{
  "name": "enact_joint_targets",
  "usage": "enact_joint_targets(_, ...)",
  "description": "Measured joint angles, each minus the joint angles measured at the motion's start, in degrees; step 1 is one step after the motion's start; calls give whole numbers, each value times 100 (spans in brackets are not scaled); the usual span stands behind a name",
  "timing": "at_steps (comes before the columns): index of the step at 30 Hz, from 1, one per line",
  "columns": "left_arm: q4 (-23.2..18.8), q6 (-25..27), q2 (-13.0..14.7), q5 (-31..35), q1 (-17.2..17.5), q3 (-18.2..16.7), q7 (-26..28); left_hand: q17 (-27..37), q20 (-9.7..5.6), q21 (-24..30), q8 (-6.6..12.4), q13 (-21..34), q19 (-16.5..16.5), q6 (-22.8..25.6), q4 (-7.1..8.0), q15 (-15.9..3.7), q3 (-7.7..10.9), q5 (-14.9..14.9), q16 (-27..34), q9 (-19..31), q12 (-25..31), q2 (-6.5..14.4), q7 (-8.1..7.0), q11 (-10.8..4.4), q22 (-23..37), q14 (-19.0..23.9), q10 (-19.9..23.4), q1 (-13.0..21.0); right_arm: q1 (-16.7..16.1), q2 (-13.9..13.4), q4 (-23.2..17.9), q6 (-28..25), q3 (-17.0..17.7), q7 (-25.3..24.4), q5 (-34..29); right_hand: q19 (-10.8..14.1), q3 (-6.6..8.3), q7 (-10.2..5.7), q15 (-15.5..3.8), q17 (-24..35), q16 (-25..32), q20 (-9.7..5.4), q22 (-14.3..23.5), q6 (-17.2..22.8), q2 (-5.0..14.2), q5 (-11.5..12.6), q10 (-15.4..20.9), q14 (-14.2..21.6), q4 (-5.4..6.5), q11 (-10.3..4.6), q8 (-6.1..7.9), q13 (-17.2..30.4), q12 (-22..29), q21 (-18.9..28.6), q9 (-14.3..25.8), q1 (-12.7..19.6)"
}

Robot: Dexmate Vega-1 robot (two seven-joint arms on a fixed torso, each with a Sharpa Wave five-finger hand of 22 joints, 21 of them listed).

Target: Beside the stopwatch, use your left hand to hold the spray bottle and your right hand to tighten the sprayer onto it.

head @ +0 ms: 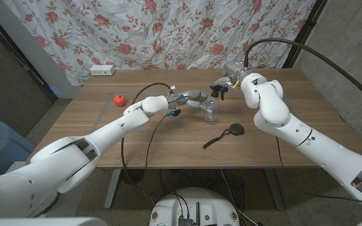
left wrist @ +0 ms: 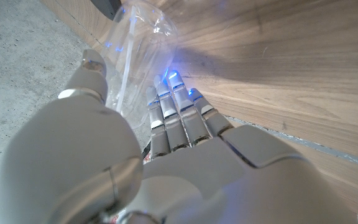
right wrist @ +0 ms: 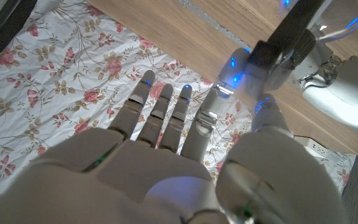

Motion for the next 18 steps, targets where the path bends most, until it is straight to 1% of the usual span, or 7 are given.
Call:
enact_joint_targets(3,-15,1,2,1,6,-1,-5,0,0,0,0,3,0,0,0,0,0,-5,0,0,12,29,0,0,0,0,0,-30,-11,42,6,-82,10,36,-51,23,71,29,9,-7,0,-23,0,28,50,0,31,9,-71,-13,58,0,-45,0,11,173)
enact_joint_targets(5,-15,1,0,1,5,-1,-12,4,0,0,-5,3,0,1,0,0,0,-11,0,0,13,30,1,0,0,0,0,-30,-23,62,10,-107,24,38,-51,42,94,29,9,-7,0,-40,0,28,50,-29,40,9,-94,-22,58,0,-45,0,27,175)
enact_joint_targets(6,-13,1,-3,1,6,-2,-17,20,0,0,-134,3,0,10,0,0,0,-11,0,1,13,30,10,0,0,0,0,-30,-28,70,11,-115,30,38,-51,63,94,29,9,-7,0,-19,0,28,36,-36,40,9,-94,-22,58,0,-45,0,33,250)
enact_joint_targets(7,-13,0,-3,1,6,-2,-22,27,0,0,-161,3,0,32,0,0,0,-17,0,1,13,30,32,0,0,0,0,-30,-37,79,11,-115,37,38,-51,76,93,29,9,-7,0,-6,0,28,35,-44,40,9,-93,-22,58,0,-45,0,37,249)
enact_joint_targets(9,13,-9,-16,1,1,0,-27,16,0,0,-161,3,0,40,0,0,0,-23,0,1,13,30,40,0,0,0,0,-30,-45,83,12,-134,45,34,-51,82,1,5,9,-7,0,0,0,-86,32,-90,38,9,-1,-20,61,0,-104,0,61,244)
enact_joint_targets(11,13,-36,-16,1,1,0,-31,23,0,0,-161,3,0,40,1,0,-1,-21,0,1,12,30,40,0,0,0,0,-30,-53,84,10,-134,60,34,-51,82,-95,-11,9,-4,0,0,0,-204,-73,-89,-6,9,100,23,50,0,-151,0,44,-3)
enact_joint_targets(18,156,-115,-66,1,-50,6,-50,29,0,0,-161,3,0,40,1,0,-1,0,0,-2,11,29,40,0,0,0,0,-29,-56,30,-30,-143,97,9,-20,77,-382,-16,-23,9,-107,5,0,-535,-238,-41,-160,-26,402,110,-195,13,-245,0,-138,-754)
